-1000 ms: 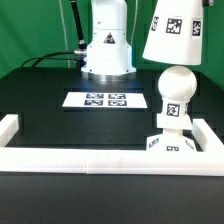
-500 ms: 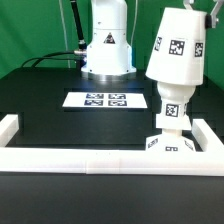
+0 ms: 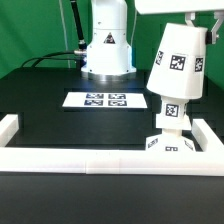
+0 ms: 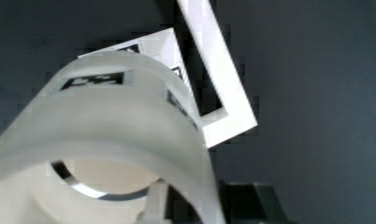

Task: Assemble lamp

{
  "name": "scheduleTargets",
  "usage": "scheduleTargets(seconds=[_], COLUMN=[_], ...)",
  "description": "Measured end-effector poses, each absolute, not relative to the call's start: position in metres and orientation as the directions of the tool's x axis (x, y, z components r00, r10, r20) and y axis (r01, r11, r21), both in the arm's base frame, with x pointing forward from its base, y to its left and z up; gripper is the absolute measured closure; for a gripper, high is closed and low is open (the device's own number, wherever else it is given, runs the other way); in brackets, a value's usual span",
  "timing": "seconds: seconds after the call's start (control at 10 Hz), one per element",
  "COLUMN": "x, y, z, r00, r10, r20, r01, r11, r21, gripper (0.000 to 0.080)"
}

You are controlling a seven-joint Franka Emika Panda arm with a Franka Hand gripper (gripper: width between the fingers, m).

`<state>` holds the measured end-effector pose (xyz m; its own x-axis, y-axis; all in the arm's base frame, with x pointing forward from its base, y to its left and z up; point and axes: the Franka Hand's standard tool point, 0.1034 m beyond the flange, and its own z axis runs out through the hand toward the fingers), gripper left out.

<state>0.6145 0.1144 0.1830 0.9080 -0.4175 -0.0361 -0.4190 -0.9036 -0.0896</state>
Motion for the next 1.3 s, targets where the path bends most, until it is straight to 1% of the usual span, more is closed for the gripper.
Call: scheduleTargets(seconds=[0.3, 0.7, 0.9, 1.0, 1.1, 1.2, 1.3], x=[0.614, 0.62, 0.62, 0.62, 0.621, 0.621, 0.621], y=[0.113, 0.12, 0.12, 0.12, 0.12, 0.12, 0.12], z=[0.169, 0.152, 0.149, 0.15, 0.15, 0.151, 0.151], r00=[0.906, 0.908, 0.909, 0.909, 0.909, 0.909, 0.909], r10=[-0.422, -0.418, -0.418, -0.418, -0.418, -0.418, -0.418], r20=[-0.024, -0.002, -0.004, -0.002, -0.001, 0.0, 0.0], r01=[-0.422, -0.416, -0.416, -0.416, -0.416, -0.416, -0.416], r11=[-0.902, -0.905, -0.905, -0.905, -0.905, -0.905, -0.905], r21=[-0.086, -0.085, -0.082, -0.083, -0.084, -0.084, -0.085], gripper=[0.0754, 0.0754, 0.0754, 0.057, 0.057, 0.0434, 0.0247])
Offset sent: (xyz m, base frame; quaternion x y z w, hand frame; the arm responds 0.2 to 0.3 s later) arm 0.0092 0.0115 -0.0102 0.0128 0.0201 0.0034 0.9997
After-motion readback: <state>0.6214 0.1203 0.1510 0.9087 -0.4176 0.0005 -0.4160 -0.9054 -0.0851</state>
